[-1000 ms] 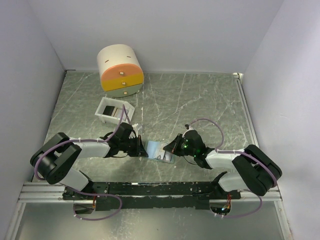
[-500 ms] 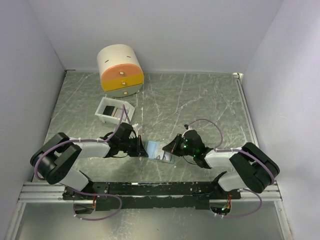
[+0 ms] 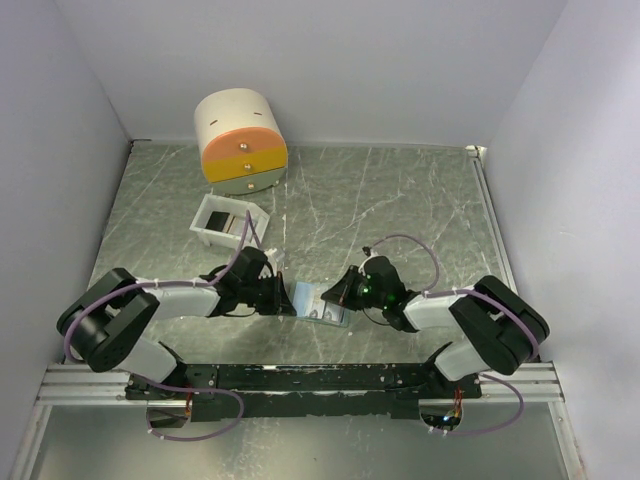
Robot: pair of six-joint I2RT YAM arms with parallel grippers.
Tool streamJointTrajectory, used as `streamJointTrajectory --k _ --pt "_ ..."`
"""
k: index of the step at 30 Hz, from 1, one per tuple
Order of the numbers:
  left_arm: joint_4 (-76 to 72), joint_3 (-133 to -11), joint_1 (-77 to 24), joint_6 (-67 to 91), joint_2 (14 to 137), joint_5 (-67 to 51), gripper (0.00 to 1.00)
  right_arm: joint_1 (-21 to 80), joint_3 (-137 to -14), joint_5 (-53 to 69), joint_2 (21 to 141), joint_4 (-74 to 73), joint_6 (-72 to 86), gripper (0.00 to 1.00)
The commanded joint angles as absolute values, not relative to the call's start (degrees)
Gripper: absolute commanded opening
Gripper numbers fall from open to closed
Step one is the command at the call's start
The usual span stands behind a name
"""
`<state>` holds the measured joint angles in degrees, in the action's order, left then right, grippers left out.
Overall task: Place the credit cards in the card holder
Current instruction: Insert the credit card into the card holder.
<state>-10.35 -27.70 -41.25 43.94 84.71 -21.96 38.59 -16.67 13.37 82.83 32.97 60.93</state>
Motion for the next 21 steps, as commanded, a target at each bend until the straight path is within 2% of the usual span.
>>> streamJointTrajectory --k 1,10,17,21 --pt "-6.91 -27.63 -42.13 44.78 81.46 -19.69 0.15 38.72 -18.33 14.41 84.00 29.92 57.58 0.06" --pt "1.45 -30.63 -42.10 43.08 79.07 -11.71 0.22 38.67 -21.69 9.63 79.39 15.76 54.44 0.33" --pt "-2.67 -29.35 -40.90 45.52 77.58 -13.32 0.32 38.76 -23.78 8.90 76.03 8.85 53.28 0.43" --pt "-6.05 -28.09 -39.74 47.48 76.94 -16.56 0.38 39.29 -23.91 9.76 75.88 9.72 54.19 0.45"
